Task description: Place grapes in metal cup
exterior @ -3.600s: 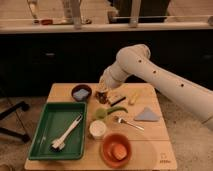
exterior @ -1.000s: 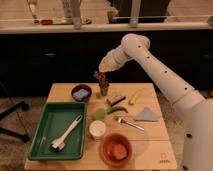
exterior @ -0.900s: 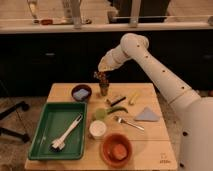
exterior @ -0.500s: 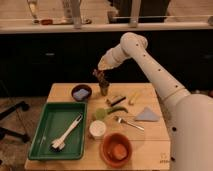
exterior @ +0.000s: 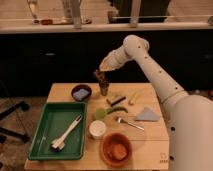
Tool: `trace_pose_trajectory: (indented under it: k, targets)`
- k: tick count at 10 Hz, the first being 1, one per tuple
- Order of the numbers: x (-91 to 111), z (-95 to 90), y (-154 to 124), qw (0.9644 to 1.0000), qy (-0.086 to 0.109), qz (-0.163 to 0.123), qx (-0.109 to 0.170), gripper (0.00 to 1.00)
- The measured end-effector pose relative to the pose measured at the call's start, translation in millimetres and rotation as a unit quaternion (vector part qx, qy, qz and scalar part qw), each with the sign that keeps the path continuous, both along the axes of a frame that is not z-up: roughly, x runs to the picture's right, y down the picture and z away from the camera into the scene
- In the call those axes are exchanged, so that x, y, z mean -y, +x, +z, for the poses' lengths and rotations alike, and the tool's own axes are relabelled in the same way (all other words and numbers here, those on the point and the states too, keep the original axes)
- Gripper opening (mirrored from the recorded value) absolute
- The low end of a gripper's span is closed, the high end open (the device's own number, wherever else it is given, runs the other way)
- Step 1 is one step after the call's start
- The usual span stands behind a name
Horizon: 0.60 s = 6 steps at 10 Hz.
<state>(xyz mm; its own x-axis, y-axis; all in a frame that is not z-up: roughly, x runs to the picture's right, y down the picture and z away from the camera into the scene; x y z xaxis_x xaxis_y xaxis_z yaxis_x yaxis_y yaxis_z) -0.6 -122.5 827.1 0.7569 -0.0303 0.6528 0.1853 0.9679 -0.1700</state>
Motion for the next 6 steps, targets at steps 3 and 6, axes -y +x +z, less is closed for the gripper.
trace_pose_trajectory:
  k: [3, 6]
  targets:
    - [-5.7, 5.6, 4.5, 1.0, -0.006, 0.007, 0.003, 0.0]
    - [-10.6, 11.5, 7.4, 0.9998, -0.014, 0.01, 0.005, 0.0]
